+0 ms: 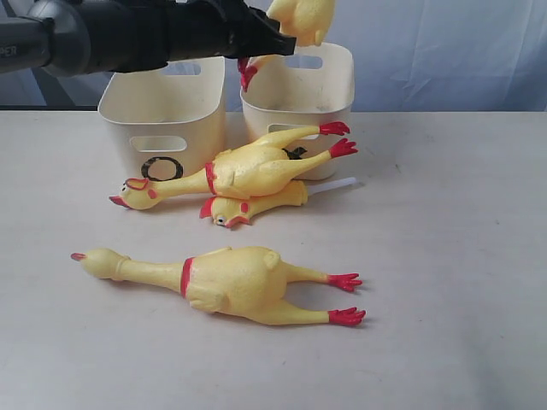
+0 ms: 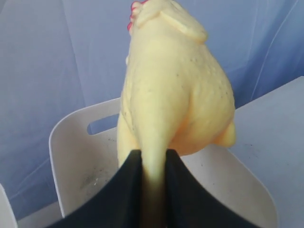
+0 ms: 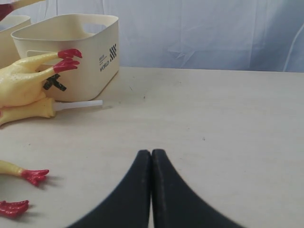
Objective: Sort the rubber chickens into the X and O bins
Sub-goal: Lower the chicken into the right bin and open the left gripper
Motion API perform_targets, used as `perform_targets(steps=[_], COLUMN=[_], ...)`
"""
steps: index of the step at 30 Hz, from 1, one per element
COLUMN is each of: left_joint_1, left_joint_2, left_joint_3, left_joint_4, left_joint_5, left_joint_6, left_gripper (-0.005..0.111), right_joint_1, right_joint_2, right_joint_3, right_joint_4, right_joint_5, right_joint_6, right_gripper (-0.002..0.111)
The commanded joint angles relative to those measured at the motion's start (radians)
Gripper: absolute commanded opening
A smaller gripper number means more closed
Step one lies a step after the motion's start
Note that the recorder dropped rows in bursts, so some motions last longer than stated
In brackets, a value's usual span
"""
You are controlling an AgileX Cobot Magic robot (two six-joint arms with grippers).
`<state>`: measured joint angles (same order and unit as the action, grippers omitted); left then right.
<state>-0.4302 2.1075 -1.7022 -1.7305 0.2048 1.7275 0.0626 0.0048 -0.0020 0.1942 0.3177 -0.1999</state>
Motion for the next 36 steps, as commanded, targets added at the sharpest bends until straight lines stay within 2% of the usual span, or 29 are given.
perform_targets(steps=[1, 18, 28, 36], left_joint_1=[0.002, 0.002, 0.002, 0.002], left_joint_2=[0.026, 0.062, 0.062, 0.062], left_joint_3=[-0.010, -0.023, -0.023, -0.023], left_joint_4=[-0.014, -0.014, -0.014, -0.014], left_joint_5=[0.021, 0.023, 0.021, 0.021], left_joint_6=[-0.024, -0.026, -0.026, -0.026], left_gripper=[0.000, 0.000, 0.027, 0.030], right_joint_1=[0.000, 0.000, 0.000, 0.000], right_joint_2=[-0.005, -0.005, -0.005, -0.005], right_joint_3=[0.002, 0.002, 0.002, 0.002], right_joint_4=[0.001, 0.001, 0.001, 0.001], right_joint_5=[-0.011, -0.011, -0.011, -0.011], right_joint_6=[-0.001, -0.001, -0.001, -0.001], right_gripper=[-0.001, -0.001, -0.001, -0.001])
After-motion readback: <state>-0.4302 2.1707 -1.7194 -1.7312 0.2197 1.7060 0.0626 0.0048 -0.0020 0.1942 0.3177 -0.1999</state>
